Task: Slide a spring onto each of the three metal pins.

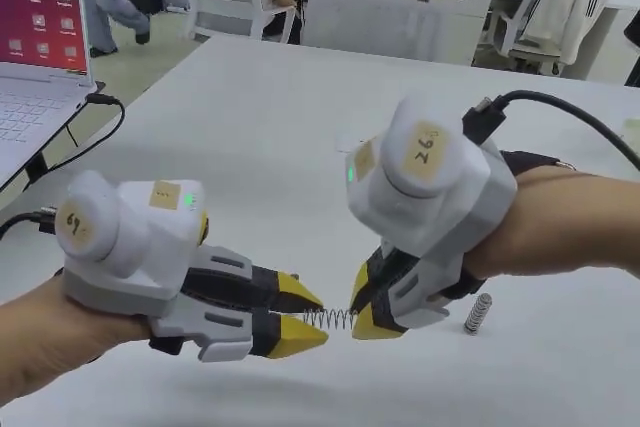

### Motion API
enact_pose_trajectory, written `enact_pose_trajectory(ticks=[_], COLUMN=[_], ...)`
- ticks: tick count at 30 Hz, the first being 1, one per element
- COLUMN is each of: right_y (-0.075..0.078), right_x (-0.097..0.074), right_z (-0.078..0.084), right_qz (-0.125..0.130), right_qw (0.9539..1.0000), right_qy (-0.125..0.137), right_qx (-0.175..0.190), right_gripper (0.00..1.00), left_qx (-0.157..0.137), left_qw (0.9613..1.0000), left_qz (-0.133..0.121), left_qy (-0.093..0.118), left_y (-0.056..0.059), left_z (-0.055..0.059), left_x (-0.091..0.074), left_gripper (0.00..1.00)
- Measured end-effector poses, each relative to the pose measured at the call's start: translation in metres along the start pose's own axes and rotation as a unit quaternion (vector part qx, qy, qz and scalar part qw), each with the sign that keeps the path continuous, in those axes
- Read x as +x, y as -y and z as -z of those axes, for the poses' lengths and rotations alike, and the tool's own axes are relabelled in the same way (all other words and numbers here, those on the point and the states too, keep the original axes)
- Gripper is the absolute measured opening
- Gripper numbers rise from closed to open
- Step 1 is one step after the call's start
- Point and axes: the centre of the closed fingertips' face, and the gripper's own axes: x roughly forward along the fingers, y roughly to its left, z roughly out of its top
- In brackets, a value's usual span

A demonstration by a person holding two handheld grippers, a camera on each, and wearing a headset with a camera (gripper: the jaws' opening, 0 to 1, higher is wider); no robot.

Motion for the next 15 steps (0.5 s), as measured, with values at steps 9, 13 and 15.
enact_pose_trajectory(ticks=[9,13,15], right_y=[-0.0014,-0.0017,-0.0015], right_x=[-0.0004,-0.0008,-0.0011], right_z=[-0.0003,0.0000,-0.0002], right_qz=[-0.001,-0.002,-0.002], right_qw=[1.0000,1.0000,1.0000], right_qy=[0.000,0.002,0.003], right_qx=[-0.002,-0.002,-0.001], right_gripper=[0.08,0.08,0.08], left_qx=[0.007,0.014,0.013], left_qw=[1.0000,0.9999,0.9999], left_qz=[0.001,0.005,0.006], left_qy=[-0.004,-0.001,0.000], left_y=[0.0016,0.0031,0.0031], left_z=[0.0020,0.0015,0.0014], left_x=[0.0008,0.0014,0.0014], left_gripper=[0.03,0.02,0.02])
